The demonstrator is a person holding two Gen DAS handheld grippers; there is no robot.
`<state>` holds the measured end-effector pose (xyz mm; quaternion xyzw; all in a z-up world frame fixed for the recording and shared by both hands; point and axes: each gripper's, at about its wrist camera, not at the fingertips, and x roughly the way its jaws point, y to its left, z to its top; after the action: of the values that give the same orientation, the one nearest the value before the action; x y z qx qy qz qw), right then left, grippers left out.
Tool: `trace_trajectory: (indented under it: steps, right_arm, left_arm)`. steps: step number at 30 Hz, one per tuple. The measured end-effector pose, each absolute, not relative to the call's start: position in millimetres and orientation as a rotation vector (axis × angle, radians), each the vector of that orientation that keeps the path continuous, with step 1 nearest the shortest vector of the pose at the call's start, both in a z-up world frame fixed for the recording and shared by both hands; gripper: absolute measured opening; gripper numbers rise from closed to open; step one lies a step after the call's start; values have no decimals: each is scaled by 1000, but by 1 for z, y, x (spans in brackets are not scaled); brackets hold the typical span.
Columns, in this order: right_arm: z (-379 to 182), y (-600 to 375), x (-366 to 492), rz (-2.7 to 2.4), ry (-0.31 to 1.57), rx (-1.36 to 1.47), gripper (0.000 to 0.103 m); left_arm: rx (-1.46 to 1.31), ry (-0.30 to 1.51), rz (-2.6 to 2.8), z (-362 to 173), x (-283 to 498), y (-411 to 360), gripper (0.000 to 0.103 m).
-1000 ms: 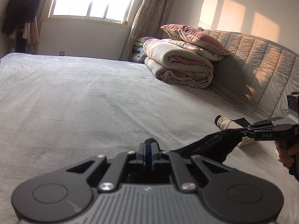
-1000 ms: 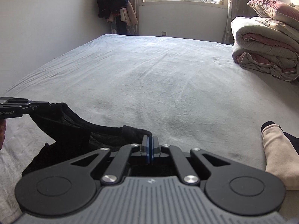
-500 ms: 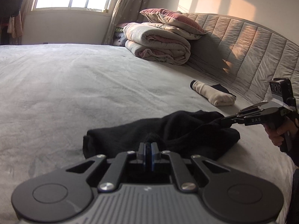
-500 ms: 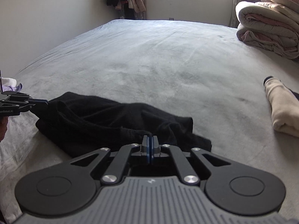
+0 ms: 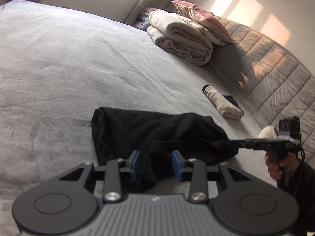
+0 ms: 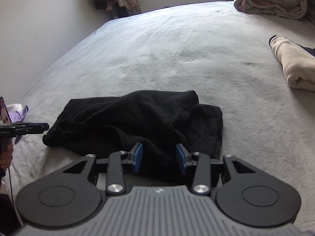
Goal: Fold clothes
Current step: 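Open both tools and release the folded bundle, then press down on the folded shirt bundle with the closed right tool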
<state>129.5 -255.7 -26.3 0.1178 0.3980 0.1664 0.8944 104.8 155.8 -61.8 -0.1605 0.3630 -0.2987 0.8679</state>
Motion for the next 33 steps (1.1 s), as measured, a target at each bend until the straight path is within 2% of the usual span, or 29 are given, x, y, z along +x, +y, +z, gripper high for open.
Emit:
trace_trajectory:
  steps: [3, 6, 12, 14, 15, 17, 19, 22, 25, 28, 30, 32, 33]
  right_arm:
    - [-19, -251, 124, 367, 804, 258, 42]
    - [-15, -233, 121, 414, 786, 176, 42]
    - [-29, -200, 135, 441, 798, 0, 42]
    - [-36, -196, 140, 442, 808, -21, 42]
    - [-40, -196, 143, 444, 816, -30, 39]
    - [-45, -195, 145, 458, 828, -58, 6]
    - [-43, -197, 141, 499, 824, -60, 6]
    - [-30, -204, 127, 546, 787, -66, 6]
    - [-23, -205, 116, 561, 786, -100, 6]
    - [-30, -203, 116, 573, 847, -139, 9]
    - [-35, -202, 117, 571, 890, -155, 12]
    - [-34, -207, 118, 564, 896, -129, 16]
    - [-32, -211, 118, 559, 890, -102, 17]
  left_arm:
    - [-379, 755, -620, -56, 106, 156, 40]
    - [-320, 758, -574, -54, 113, 148, 50]
    - [-273, 829, -411, -68, 150, 144, 50]
    - [-293, 859, -380, -74, 162, 144, 47]
    - [-308, 870, -379, -77, 166, 145, 45]
    - [-341, 884, -396, -80, 175, 143, 23]
    - [-364, 863, -404, -77, 177, 142, 5]
    - [-383, 800, -392, -70, 177, 143, 5]
    - [-383, 761, -343, -65, 180, 148, 5]
    - [-354, 808, -282, -68, 185, 149, 8]
    - [-334, 806, -283, -65, 179, 149, 16]
    - [-319, 780, -306, -58, 168, 149, 34]
    - [-312, 768, -327, -54, 162, 149, 36]
